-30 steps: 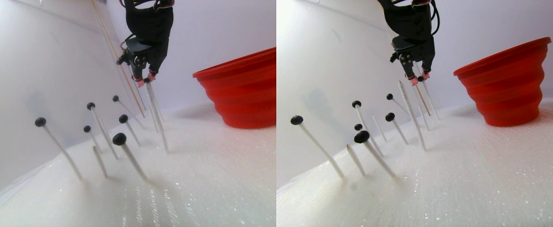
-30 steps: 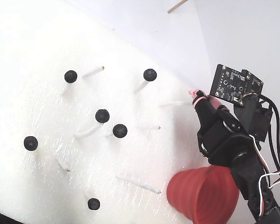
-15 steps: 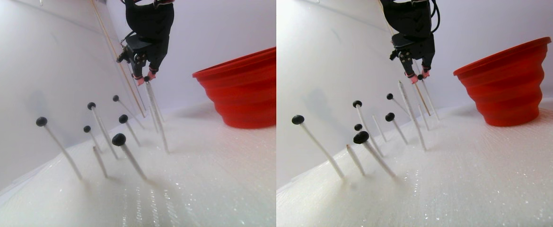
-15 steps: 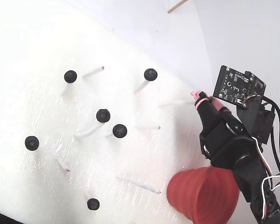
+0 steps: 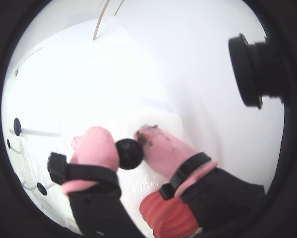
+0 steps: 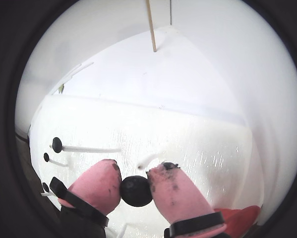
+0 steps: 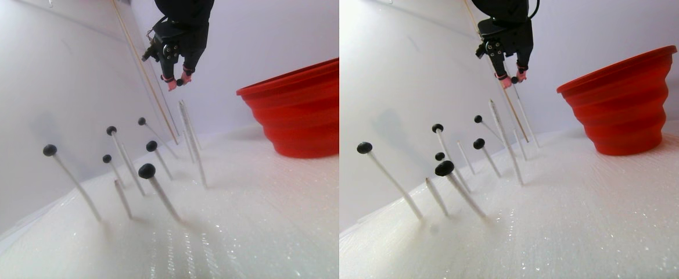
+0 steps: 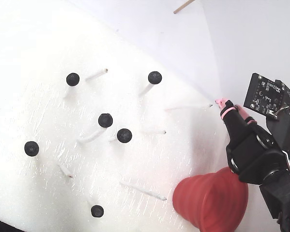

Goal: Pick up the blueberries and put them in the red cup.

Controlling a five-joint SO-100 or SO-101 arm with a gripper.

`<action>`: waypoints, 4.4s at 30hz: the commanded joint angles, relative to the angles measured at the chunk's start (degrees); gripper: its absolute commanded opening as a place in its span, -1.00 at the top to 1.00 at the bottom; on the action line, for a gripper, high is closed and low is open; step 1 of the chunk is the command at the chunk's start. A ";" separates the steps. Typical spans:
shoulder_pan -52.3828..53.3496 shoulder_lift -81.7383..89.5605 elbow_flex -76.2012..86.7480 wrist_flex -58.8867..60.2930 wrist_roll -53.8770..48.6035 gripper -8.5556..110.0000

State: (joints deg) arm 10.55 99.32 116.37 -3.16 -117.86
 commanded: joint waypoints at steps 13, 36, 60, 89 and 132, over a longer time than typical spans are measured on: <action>2.55 13.97 1.85 5.80 0.79 0.69; 9.32 26.46 7.03 16.52 1.32 0.69; 15.91 33.05 10.20 23.38 0.97 0.69; 23.47 32.26 14.06 25.58 -0.88 0.68; 13.54 33.75 12.22 25.40 -4.04 0.57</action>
State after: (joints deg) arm 26.89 127.97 131.40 22.32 -121.55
